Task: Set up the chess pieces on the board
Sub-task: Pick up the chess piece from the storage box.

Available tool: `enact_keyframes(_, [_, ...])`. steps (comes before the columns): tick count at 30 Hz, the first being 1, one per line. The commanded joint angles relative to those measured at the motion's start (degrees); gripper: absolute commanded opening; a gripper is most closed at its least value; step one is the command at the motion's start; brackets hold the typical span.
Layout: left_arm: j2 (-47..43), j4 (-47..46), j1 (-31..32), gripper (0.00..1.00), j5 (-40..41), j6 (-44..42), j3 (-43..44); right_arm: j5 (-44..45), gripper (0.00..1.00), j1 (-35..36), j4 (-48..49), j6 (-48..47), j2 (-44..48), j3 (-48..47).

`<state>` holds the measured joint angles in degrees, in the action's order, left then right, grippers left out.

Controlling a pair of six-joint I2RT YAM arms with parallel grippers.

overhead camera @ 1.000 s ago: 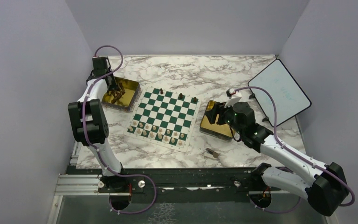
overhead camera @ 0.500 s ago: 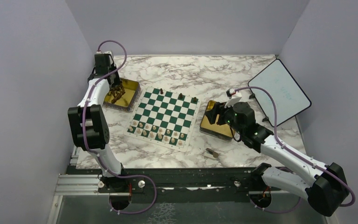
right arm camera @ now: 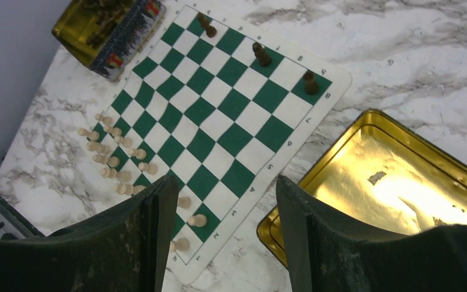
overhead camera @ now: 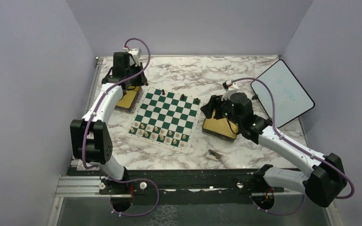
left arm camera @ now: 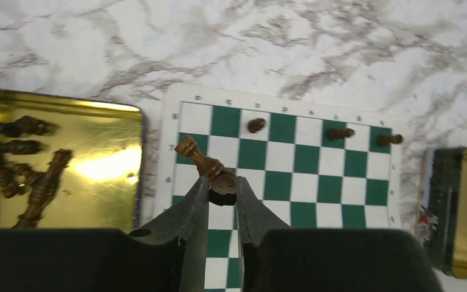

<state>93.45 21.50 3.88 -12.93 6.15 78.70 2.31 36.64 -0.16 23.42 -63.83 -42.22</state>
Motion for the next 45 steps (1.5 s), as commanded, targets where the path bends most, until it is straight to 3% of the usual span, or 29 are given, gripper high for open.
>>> enact_keyframes(1, [-4.0,-0.9,6.0,0.19,-6.9,-1.9,-3.2,-2.0,0.66,-0.6,-2.0,0.2,-2.4,-6.6])
enact_keyframes(10, [-9.6,-3.3,14.8,0.17,-8.6,-5.8,-9.6,-13.4,0.63,-6.2,-7.1,-0.1,-11.0,-20.4])
enact_keyframes(16, [-11.8,-5.9,18.4,0.17,-11.7,-10.8,-12.8,-26.0,0.58,-9.5,-6.2,4.4,-18.8,-26.3])
enact_keyframes(19, [-9.5,-5.5,19.1,0.17,-7.7,-9.0,-12.2,-25.4,0.58,-9.5,-9.1,5.8,-21.2,-29.6])
enact_keyframes(24, [-7.4,-5.3,19.3,0.17,0.1,-4.4,-10.2,-21.1,0.61,-9.5,-7.7,3.2,-17.9,-26.4])
enact_keyframes(27, [-8.6,-7.9,19.4,0.17,-8.2,-4.7,-10.9,-19.9,0.62,-9.6,-2.6,2.4,-16.5,-22.7])
enact_keyframes(30, [-10.0,-9.4,20.2,0.18,-16.2,-8.7,-12.3,-23.0,0.61,-9.5,-4.2,2.0,-18.9,-25.2])
enact_keyframes(36, [-11.1,-7.7,21.1,0.18,-22.8,-14.9,-13.0,-35.3,0.57,-9.8,-6.8,2.3,-25.5,-32.7])
enact_keyframes(41, [-11.3,-5.5,21.7,0.18,-27.7,-20.0,-12.7,-42.8,0.57,-10.9,-16.8,-0.7,-33.3,-40.9])
enact_keyframes(45, [-11.7,-4.6,21.8,0.18,-30.6,-23.3,-13.6,-50.1,0.57,-11.0,-19.5,0.3,-37.8,-44.7])
